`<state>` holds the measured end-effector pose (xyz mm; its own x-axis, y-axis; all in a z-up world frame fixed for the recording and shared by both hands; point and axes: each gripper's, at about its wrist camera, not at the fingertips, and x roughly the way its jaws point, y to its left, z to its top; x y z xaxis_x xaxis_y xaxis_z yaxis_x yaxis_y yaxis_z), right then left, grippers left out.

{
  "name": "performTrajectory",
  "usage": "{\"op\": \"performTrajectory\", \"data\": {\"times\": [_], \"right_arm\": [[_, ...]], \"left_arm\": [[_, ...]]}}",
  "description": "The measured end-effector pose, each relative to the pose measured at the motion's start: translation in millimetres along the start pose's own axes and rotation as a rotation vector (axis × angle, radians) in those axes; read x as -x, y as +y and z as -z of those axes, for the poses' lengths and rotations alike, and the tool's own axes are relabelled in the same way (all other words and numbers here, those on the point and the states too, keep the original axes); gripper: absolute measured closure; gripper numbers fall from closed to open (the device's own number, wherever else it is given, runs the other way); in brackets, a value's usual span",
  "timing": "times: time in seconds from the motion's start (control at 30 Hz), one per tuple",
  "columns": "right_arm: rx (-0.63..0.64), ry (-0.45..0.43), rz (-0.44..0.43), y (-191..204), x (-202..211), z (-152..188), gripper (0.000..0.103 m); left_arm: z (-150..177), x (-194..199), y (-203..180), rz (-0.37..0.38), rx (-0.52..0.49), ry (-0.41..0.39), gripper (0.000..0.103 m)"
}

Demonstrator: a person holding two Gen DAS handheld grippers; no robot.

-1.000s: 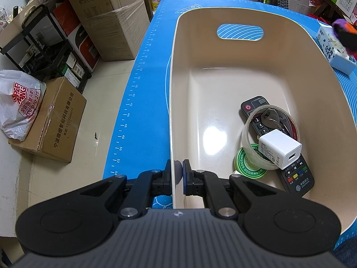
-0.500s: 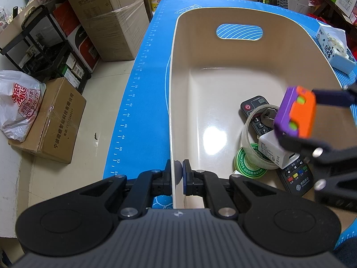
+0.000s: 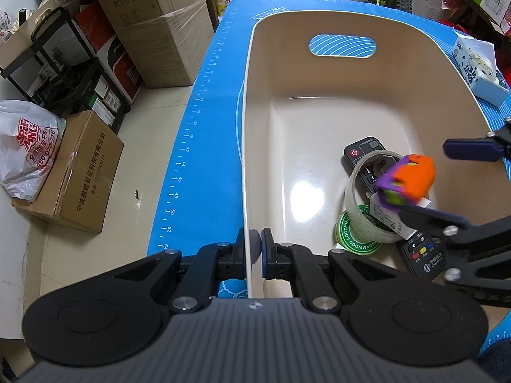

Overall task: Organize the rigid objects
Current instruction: 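Lower the toy into the basket onto the tape roll and release, then move the right gripper to the AA battery and grasp it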

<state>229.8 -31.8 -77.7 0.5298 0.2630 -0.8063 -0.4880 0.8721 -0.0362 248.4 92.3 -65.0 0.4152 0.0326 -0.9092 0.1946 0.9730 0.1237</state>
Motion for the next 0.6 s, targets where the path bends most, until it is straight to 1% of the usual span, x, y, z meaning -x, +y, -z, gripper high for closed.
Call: {"op": "performTrajectory", "data": {"times": [0.1,0.2,0.37,0.47,0.6], "right_arm": [[-0.018,-0.043,-0.027,-9,10,1,0.023],[-0.009,-0.089,-0.010,-17,26,3,0.023],[-0.040,-0.155,0.011,-41,54,4,0.023],[-0.046,-0.185,0.045,-58,66,6,0.023],[-0.082,-0.177,0.109,-86,66,12,0.023]], "left_arm": [[0,0,0,0.000,-0.001,0.000,0.094],[0,0,0,0.000,-0.001,0.000,0.094],[0,0,0,0.000,-0.002,0.000,0.094],[-1,0,0,-0.001,-0.002,0.000,0.094],[-1,0,0,-0.002,-0.004,0.000,0.094]]}}
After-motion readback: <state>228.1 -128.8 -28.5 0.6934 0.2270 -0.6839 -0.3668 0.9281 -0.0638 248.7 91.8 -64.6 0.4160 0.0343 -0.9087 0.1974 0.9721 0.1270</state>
